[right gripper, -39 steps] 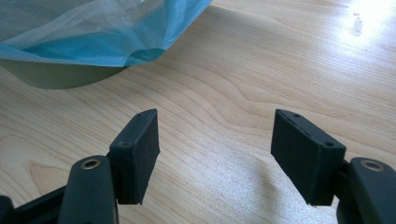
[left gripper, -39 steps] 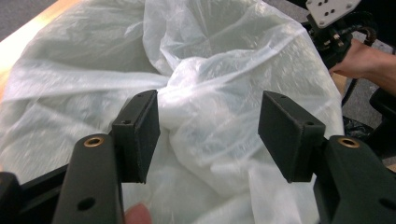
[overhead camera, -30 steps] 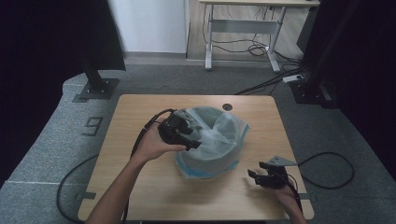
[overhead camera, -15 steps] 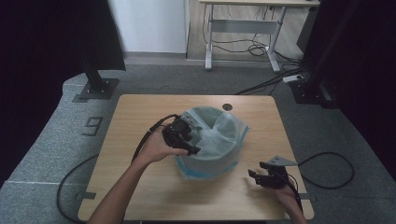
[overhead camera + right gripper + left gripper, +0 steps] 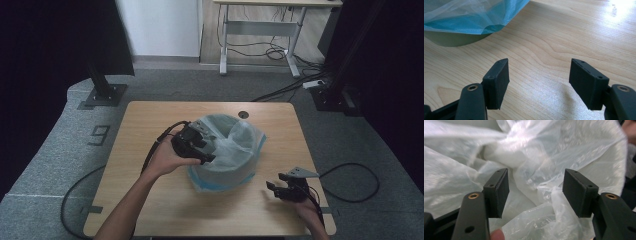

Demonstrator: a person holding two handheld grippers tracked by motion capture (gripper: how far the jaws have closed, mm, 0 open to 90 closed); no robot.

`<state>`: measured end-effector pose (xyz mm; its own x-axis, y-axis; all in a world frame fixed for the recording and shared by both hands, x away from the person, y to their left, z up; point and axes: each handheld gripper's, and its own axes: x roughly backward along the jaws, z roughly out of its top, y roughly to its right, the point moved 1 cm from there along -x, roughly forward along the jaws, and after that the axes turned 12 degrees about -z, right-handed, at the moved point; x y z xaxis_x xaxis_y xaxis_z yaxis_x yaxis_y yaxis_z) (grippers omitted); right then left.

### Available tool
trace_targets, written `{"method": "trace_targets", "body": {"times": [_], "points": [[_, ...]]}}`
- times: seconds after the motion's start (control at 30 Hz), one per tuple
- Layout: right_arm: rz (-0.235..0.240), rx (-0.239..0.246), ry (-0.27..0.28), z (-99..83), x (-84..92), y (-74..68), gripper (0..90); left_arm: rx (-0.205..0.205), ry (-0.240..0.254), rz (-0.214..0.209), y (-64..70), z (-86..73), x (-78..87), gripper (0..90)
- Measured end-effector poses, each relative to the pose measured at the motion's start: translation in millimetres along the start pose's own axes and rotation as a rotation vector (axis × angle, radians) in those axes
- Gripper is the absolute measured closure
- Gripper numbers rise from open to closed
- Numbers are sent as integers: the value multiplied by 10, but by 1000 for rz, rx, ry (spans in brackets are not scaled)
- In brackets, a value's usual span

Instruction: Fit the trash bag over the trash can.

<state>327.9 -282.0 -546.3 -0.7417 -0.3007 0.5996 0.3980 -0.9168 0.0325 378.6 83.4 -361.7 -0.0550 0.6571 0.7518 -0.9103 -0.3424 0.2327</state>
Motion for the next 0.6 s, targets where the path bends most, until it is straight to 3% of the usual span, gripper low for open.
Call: {"method": "trace_targets", "body": {"times": [0.17, 0.23, 0.33, 0.47, 0.6], "points": [[0, -2, 5, 8, 13, -8, 315, -25, 106, 15, 59, -46, 143, 372], [-1, -4, 8, 11, 15, -7, 315, -28, 118, 18, 61, -64, 170, 371], [-2, -7, 5, 13, 12, 0, 315, -31, 177, 24, 85, -158, 266, 369], [-3, -7, 6, 12, 7, -3, 315, -26, 229, 33, 102, -286, 384, 367], [-4, -6, 8, 15, 14, -4, 315, -19, 243, 58, 91, -371, 449, 367]]}}
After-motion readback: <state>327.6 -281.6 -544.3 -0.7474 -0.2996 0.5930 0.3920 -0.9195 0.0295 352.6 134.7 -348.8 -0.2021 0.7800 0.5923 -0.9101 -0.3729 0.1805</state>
